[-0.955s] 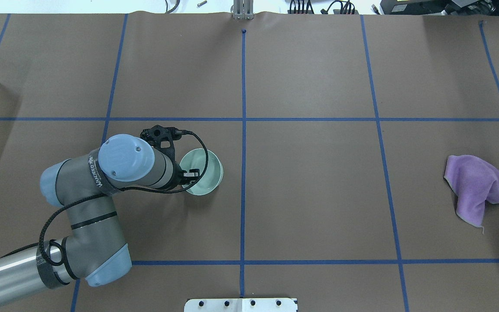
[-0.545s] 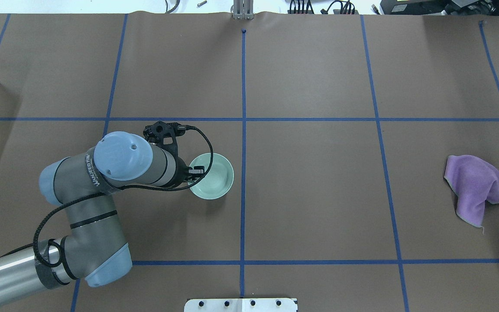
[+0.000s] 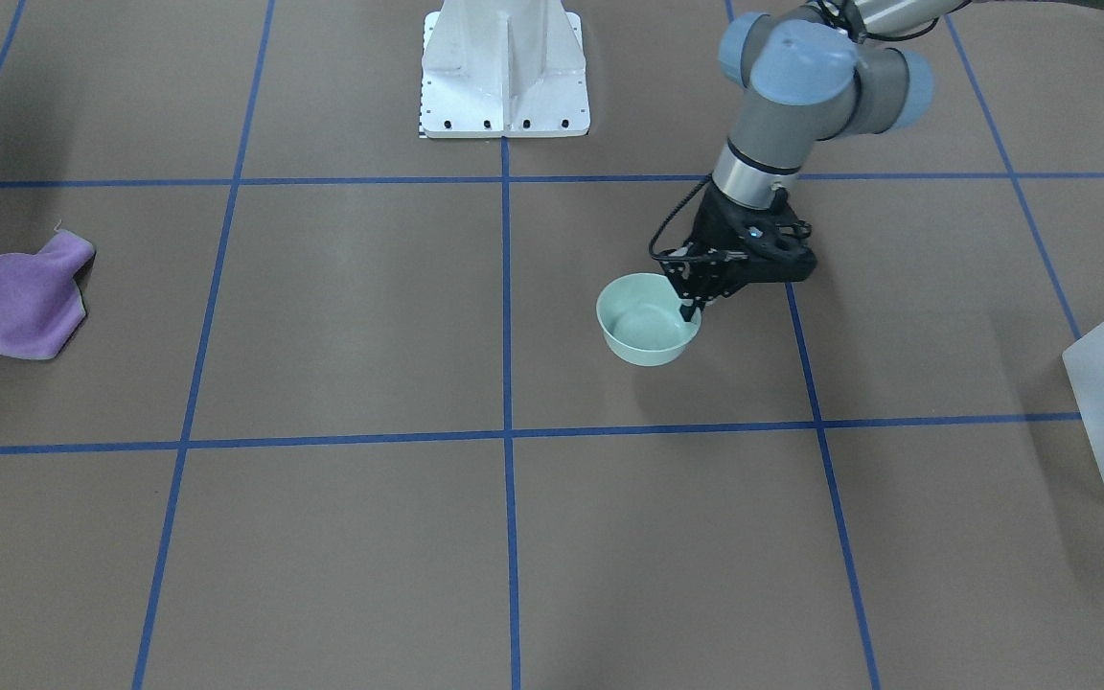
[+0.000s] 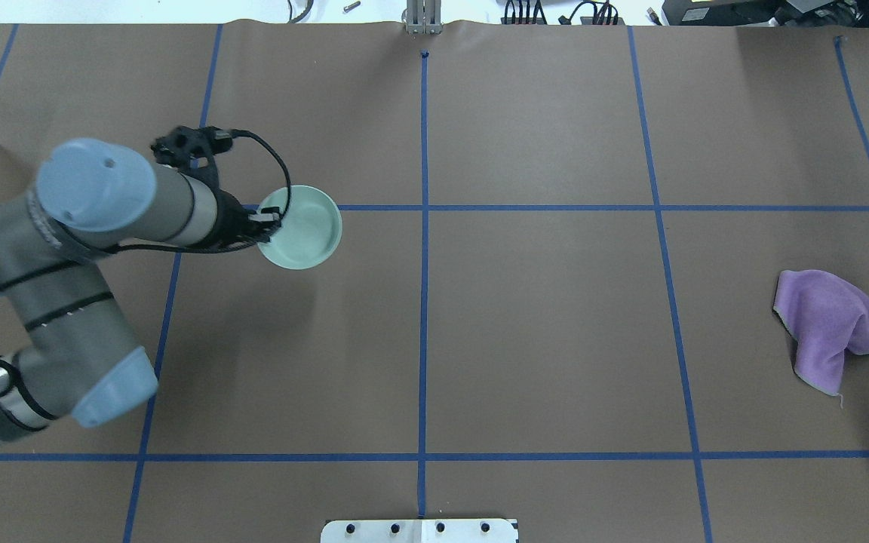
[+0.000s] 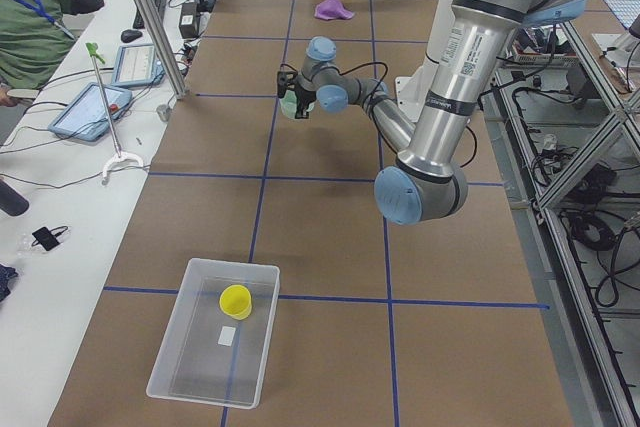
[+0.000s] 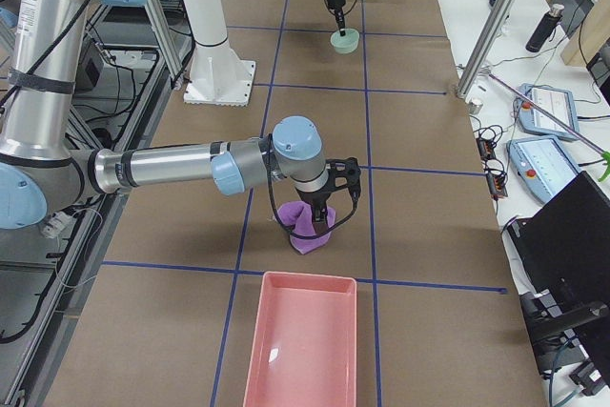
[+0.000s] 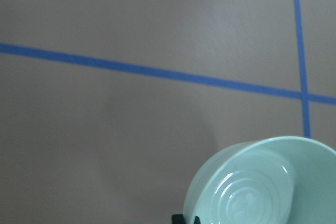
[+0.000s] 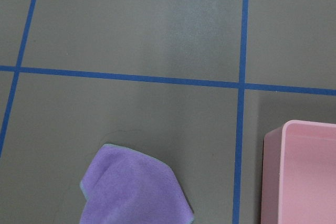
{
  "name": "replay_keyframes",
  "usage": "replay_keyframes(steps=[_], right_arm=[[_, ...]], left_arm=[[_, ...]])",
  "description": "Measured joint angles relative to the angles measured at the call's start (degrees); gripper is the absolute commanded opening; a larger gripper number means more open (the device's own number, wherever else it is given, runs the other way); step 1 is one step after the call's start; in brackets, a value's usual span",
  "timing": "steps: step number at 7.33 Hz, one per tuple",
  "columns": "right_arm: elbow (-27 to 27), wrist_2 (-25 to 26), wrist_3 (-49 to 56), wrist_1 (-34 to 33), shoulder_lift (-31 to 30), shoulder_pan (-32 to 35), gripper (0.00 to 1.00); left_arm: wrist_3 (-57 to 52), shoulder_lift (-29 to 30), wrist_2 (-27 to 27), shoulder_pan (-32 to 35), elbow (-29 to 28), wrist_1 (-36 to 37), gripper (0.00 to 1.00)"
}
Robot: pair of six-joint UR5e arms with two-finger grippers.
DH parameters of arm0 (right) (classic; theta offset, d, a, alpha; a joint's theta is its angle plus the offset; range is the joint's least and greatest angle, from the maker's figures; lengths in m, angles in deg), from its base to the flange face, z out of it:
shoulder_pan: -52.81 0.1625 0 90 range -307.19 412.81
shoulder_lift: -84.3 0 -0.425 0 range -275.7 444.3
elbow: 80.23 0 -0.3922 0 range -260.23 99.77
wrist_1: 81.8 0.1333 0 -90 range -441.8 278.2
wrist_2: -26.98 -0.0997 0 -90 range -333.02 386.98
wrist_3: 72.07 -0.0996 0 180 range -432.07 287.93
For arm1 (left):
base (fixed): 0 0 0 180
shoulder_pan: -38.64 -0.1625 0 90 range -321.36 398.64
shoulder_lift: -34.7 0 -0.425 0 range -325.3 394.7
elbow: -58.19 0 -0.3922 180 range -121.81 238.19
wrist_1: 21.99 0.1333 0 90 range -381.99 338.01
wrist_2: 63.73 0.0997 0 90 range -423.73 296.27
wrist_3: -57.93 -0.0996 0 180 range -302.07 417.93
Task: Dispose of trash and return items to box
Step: 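Lift the green bowl with the left gripper toward the clear bin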
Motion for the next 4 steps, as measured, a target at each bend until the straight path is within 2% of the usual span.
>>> replay_keyframes(steps=[2,4], right_arm=[[0.0,0.0,0.0,-0.1,0.0,-0.1,1.00],[0.0,0.0,0.0,-0.1,0.0,-0.2,1.00]], left_arm=[[-14.5,-7.2,-8.0,12.1,0.1,0.0,0.00],[-34.8,-12.2,-14.8,25.3,-4.0,0.1,0.00]])
